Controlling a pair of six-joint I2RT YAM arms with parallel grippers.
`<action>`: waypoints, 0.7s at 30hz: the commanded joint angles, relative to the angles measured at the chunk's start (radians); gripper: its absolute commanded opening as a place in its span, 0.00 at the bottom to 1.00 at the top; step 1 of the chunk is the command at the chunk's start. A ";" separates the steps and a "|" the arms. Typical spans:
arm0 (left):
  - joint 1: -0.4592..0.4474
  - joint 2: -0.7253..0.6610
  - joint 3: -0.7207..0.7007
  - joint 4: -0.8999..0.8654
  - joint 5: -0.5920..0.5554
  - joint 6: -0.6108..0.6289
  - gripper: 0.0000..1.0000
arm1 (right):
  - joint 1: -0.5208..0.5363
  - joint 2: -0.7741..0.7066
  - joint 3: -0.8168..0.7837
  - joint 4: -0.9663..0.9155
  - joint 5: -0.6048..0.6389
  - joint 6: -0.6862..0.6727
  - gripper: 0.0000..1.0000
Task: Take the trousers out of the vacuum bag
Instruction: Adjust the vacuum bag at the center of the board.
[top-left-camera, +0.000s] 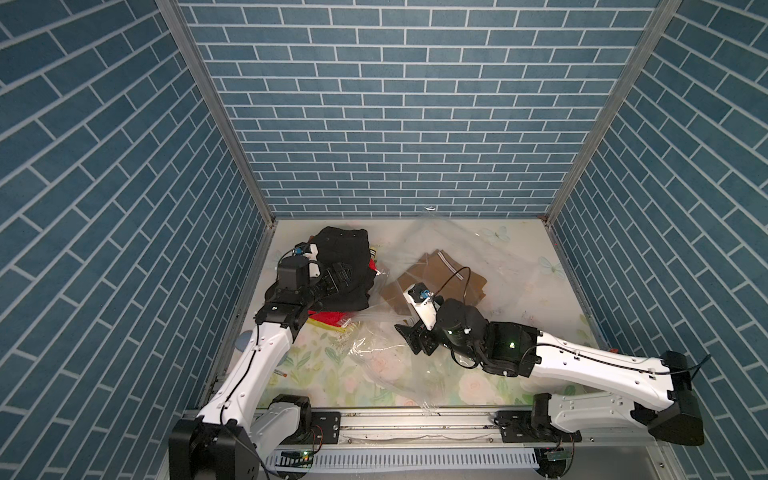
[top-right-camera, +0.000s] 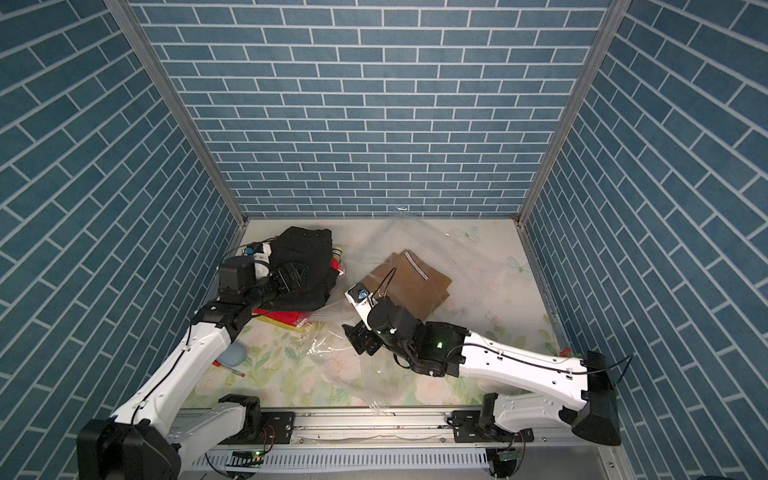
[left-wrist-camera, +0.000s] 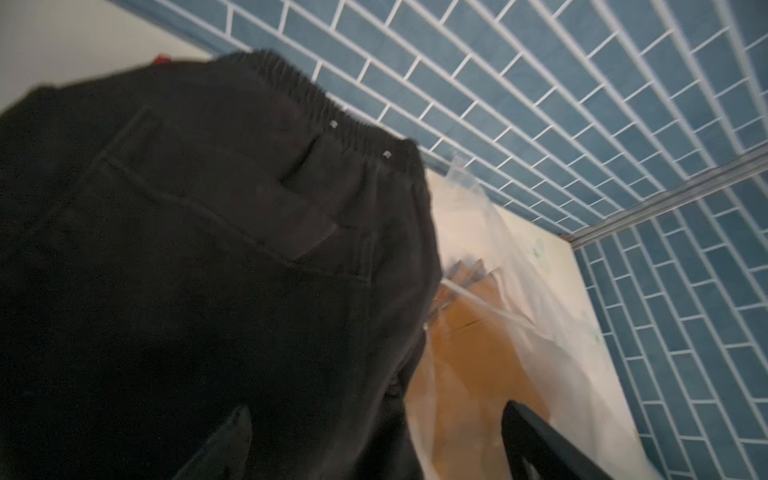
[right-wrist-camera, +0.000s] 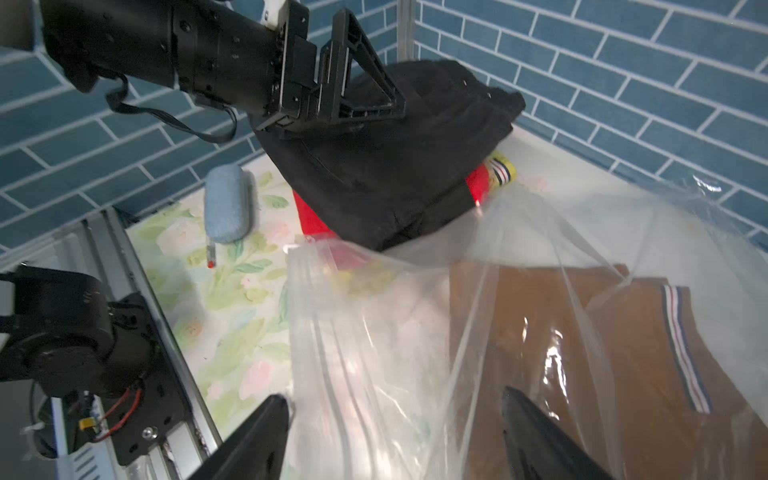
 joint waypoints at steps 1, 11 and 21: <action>-0.018 0.058 -0.028 0.029 -0.141 -0.017 1.00 | 0.008 -0.007 -0.036 -0.038 0.117 0.089 0.81; 0.002 0.241 0.003 0.011 -0.377 -0.024 1.00 | 0.006 0.026 -0.193 0.033 0.153 0.181 0.32; 0.011 0.136 0.078 -0.002 -0.193 0.012 1.00 | -0.100 0.120 -0.275 0.203 0.045 0.179 0.28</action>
